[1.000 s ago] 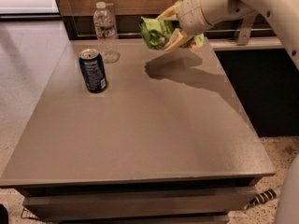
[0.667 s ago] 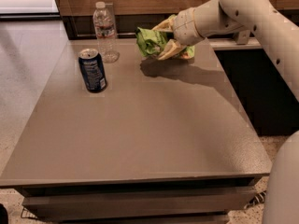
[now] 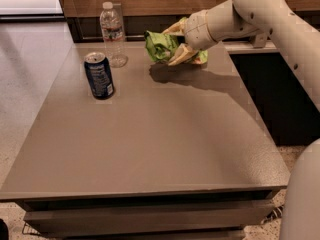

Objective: Move green rice chip bag near water bottle

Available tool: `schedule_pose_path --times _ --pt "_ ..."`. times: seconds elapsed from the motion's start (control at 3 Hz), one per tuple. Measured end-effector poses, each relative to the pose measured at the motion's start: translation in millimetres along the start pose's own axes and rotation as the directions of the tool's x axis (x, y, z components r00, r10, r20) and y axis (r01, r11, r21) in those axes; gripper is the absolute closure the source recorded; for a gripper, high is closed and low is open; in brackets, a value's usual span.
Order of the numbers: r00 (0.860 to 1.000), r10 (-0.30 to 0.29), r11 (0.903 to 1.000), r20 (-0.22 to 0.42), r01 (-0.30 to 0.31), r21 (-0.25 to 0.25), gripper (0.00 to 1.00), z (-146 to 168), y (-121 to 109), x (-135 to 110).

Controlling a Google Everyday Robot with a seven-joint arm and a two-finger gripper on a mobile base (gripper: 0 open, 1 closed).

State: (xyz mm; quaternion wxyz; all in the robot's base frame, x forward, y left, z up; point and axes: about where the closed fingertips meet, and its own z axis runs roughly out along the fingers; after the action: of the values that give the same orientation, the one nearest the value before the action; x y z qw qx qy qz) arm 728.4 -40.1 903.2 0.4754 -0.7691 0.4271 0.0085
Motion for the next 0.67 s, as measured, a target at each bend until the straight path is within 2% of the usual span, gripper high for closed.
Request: schedule_pose_path --times 0.67 --pt "1.000 0.000 1.0000 0.008 0.000 -0.007 0.12 6.6 1.8 -2.0"
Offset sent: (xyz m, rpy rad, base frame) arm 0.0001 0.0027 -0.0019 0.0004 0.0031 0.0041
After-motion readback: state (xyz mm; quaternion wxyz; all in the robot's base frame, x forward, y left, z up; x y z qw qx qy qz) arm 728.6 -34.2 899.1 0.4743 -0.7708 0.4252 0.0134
